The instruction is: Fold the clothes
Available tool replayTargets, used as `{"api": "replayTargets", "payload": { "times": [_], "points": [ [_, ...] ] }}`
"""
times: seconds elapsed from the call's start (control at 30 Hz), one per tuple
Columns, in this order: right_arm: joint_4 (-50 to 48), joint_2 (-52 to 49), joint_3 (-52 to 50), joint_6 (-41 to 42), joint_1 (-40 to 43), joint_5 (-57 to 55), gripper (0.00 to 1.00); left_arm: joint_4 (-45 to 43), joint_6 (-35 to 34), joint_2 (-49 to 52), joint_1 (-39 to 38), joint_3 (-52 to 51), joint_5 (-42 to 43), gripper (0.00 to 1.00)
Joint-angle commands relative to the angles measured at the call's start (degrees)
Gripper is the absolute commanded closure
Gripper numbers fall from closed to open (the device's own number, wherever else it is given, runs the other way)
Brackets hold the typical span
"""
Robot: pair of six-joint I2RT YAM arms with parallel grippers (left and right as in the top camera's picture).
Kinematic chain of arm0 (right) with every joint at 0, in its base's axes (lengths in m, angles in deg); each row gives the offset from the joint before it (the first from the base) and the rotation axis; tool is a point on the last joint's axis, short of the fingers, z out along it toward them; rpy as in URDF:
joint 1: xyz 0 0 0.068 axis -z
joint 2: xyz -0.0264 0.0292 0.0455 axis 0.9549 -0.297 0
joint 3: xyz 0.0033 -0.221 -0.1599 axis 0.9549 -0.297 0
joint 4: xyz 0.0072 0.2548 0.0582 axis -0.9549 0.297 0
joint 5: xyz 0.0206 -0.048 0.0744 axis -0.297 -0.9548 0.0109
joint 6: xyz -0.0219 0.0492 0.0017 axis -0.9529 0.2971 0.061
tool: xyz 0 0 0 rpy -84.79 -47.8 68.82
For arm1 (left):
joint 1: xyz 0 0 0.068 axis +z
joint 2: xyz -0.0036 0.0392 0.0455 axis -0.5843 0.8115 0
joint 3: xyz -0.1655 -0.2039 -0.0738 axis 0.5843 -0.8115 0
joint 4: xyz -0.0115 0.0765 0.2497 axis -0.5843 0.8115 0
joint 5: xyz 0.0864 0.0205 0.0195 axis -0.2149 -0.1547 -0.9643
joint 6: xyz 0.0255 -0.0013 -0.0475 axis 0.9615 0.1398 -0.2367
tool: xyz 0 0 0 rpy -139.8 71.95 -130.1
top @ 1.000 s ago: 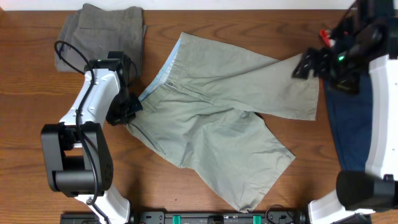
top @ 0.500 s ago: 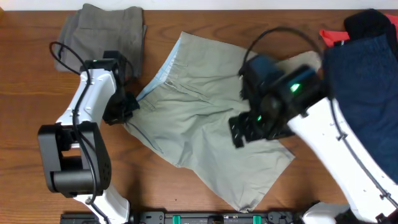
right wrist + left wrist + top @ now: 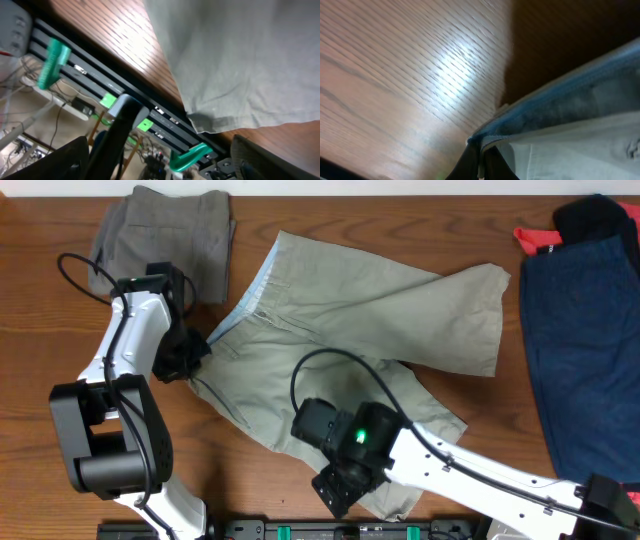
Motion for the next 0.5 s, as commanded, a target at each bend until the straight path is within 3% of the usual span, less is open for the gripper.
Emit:
{"api": "replayTargets", "payload": {
  "times": [0.0,0.2,0.33,0.47],
  "points": [
    [-2.34,0.46,-3.98,4.24,-0.48,0.94,0.14,-0.09,-1.40,-0.66,3.69,-0.11,-0.57,0.94],
    [-10.62,0.42,-10.40,4.20,-0.52,4.52,0.16,0.90,-1.36,-0.66,10.60,-0.11,-0.52,0.94],
    [-10.51,-0.44,-12.39,4.33,-0.52,3.82,0.17,1.44,-0.72,-0.66,12.61,-0.11,-0.57,0.94],
    [-5.79,-0.96,-12.83,13.70,-0.26,-0.35,0.17,1.42,-0.79,-0.66,13.44,-0.11,-0.57,0.94]
  ]
}}
